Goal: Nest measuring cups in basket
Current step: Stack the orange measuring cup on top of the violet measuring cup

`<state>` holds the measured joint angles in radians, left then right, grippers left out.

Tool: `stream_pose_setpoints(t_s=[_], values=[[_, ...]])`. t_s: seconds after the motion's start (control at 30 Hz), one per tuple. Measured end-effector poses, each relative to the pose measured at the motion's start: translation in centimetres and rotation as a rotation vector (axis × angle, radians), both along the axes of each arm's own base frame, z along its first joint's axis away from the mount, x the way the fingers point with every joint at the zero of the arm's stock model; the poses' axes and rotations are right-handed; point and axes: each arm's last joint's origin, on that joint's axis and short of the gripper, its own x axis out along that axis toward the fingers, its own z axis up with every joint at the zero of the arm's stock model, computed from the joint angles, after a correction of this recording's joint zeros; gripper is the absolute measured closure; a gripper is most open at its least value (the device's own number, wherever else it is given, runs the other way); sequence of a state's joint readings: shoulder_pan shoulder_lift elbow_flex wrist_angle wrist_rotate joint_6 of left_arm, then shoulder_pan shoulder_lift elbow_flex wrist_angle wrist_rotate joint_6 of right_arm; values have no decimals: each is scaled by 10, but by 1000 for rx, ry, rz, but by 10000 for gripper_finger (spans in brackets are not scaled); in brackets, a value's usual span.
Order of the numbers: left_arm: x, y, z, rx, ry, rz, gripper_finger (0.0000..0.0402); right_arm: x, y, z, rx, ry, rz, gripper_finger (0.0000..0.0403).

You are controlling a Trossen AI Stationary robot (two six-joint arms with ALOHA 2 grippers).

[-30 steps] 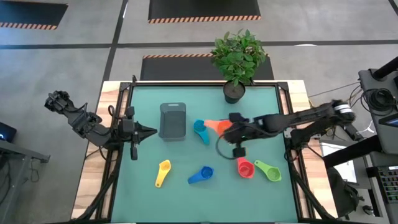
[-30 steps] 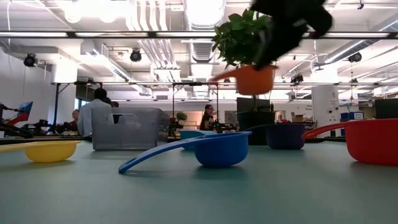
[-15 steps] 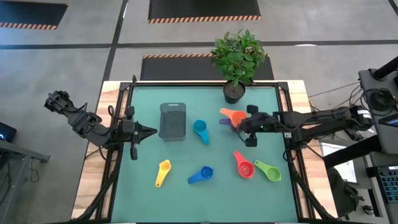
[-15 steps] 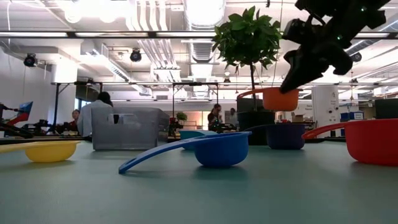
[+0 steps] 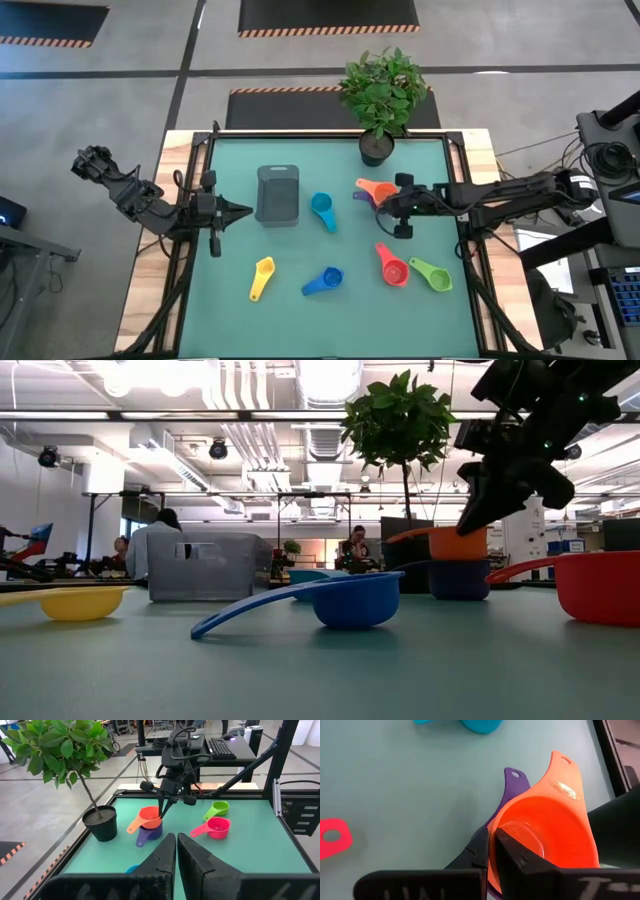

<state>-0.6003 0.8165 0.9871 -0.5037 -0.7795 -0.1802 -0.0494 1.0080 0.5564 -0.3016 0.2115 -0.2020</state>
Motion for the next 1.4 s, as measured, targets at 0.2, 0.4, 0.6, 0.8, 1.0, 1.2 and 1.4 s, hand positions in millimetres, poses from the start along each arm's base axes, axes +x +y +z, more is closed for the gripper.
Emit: stream_pose_setpoints(t_s=[0.2,0.4,0.6,0.8,1.0,1.2,1.4], values=[[0,0,0,-3,-4,0,402,2,0,-4,1,21,-1,373],[0,0,0,-3,-4,0,402,3,-1,-7,-12,34,-23,340],[1,-1,0,-4,-5,0,402,2,-1,1,10,-11,-57,318],[20,-8,-6,27,16,24,402,10,-3,26,62,-130,-189,335],[68,-13,-29,145,117,67,402,15,2,54,107,-136,-146,373],[128,5,-47,141,185,-82,402,10,11,58,50,-157,-57,393],[180,43,-74,202,278,-9,402,8,12,48,-32,-269,-3,394]])
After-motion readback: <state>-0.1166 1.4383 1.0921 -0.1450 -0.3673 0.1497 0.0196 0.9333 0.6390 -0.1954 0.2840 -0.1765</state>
